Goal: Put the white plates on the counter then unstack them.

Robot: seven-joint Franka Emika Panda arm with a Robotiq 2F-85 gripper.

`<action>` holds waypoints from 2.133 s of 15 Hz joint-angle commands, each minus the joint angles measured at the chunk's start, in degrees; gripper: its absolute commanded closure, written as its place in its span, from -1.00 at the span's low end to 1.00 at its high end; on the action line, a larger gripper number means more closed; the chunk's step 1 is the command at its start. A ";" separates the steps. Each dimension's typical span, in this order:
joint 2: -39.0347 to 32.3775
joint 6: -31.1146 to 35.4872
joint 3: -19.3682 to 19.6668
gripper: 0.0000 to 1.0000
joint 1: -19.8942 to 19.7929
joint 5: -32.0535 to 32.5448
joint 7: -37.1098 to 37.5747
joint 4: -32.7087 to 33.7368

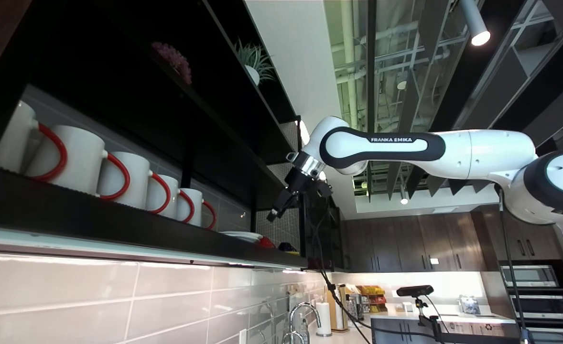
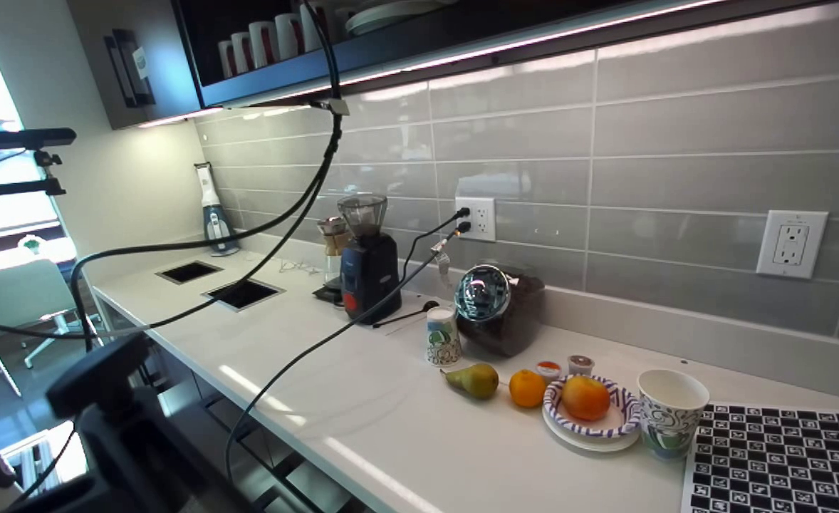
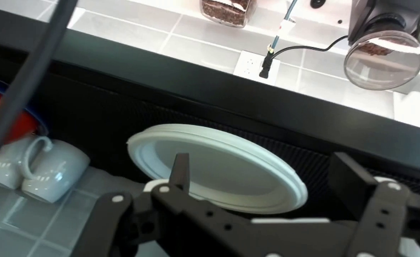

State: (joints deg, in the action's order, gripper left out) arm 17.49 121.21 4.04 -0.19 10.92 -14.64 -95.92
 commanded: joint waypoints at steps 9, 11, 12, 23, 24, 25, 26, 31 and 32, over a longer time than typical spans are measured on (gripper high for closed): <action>-4.12 11.28 -1.00 -1.00 1.09 3.70 -15.42 -1.74; -5.73 13.52 -1.31 -1.00 0.96 5.02 -15.30 -0.85; -6.36 14.14 -1.58 -1.00 0.89 5.65 -14.62 -0.68; -6.33 18.21 -0.58 -1.00 2.14 0.37 -19.04 -4.72; -6.46 19.55 -0.55 -1.00 2.24 -0.06 -19.64 -5.08; -6.43 21.38 -0.57 -1.00 2.26 -0.17 -20.17 -5.44; -6.25 22.59 -0.49 -1.00 2.45 -0.92 -20.92 -5.81; -6.07 24.79 -0.69 -1.00 2.78 -2.53 -22.02 -5.90; -6.34 24.69 -0.81 -1.00 2.30 -1.35 -21.12 -5.72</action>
State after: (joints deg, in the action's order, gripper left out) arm 11.04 144.38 2.98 2.27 9.74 -34.86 -101.08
